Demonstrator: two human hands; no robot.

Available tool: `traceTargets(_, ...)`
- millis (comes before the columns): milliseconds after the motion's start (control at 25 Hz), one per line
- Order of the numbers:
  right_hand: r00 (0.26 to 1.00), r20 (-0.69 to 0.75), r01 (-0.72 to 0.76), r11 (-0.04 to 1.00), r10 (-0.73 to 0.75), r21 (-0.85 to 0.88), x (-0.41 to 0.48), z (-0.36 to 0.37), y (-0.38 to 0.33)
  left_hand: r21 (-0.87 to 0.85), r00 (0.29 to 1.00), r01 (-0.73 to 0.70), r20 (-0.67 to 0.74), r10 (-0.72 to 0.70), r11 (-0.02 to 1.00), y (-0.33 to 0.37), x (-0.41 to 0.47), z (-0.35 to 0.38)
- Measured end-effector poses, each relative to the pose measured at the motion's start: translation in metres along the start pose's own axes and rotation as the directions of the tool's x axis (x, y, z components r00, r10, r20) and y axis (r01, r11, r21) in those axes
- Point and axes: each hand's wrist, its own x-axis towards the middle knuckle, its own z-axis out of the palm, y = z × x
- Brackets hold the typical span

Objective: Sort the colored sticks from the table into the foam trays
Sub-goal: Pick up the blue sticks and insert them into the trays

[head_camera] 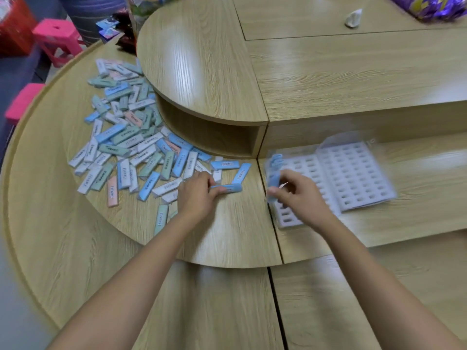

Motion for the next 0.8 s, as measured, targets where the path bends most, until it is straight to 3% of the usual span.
traceTargets(120,0.994,-0.105,-0.022,0.998,0.027,0.050,0.003,-0.039,0.011,-0.132,0.999,-0.042,0.013,0.044,0.990,0.005,-0.014,0.001)
traceTargets(320,0.989,-0.149,0.016,0.999,-0.010,0.041,0.008,-0.051,0.032,-0.319,0.952,-0.299,-0.171,0.255,0.899,0.038,-0.023,-0.010)
traceTargets(480,0.989,-0.144,0.055,0.993,-0.039,0.108,0.012,-0.047,0.046,-0.252,0.889,-0.455,-0.194,0.416,0.854,0.075,-0.011,-0.005)
traceTargets(800,0.984,-0.133,0.142,0.975,-0.119,0.172,0.022,-0.042,0.059,-0.124,0.862,-0.505,-0.128,0.491,0.854,0.096,0.006,0.023)
